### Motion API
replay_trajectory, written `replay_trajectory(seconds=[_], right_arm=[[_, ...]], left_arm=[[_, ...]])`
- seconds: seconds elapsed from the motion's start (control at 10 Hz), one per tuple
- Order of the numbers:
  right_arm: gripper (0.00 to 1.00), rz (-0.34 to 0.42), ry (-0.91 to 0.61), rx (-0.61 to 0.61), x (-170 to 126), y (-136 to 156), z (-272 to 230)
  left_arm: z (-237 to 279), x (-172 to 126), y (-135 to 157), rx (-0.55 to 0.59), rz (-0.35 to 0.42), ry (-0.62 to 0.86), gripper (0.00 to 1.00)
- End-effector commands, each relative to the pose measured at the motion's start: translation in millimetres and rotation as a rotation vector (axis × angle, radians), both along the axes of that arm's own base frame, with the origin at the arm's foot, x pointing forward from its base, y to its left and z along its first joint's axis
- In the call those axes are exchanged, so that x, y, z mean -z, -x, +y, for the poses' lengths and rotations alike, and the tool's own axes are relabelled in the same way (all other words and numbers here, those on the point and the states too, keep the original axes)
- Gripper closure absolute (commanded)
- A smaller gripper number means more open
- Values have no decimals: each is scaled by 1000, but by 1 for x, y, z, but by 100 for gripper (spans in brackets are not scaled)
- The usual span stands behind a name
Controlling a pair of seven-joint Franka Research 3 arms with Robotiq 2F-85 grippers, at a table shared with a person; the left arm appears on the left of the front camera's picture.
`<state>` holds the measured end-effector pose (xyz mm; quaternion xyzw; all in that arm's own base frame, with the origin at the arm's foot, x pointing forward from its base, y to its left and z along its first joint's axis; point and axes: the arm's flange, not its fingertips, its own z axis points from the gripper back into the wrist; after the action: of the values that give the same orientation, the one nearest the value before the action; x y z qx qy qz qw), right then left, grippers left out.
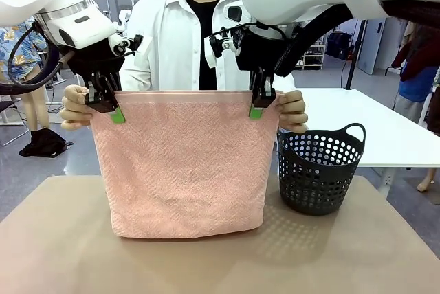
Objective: Fold the towel.
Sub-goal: Release the end of the 100 cm Hotel Towel you were holding and grab the top end of the folded side, then release the end of the 100 cm Hotel Towel you were holding.
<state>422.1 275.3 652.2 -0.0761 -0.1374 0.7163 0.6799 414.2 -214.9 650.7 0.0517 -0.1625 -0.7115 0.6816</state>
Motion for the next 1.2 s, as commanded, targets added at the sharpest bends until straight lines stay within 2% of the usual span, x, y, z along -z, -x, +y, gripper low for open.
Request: replay_trajectory(seconds=[0.0,1.1], right_arm=[[100,-1,0,2,0,0,-1],[100,-1,0,2,0,0,-1]], left_arm=[[0,-1,0,-1,-1,1,100],[0,-1,0,-1,-1,1,100]])
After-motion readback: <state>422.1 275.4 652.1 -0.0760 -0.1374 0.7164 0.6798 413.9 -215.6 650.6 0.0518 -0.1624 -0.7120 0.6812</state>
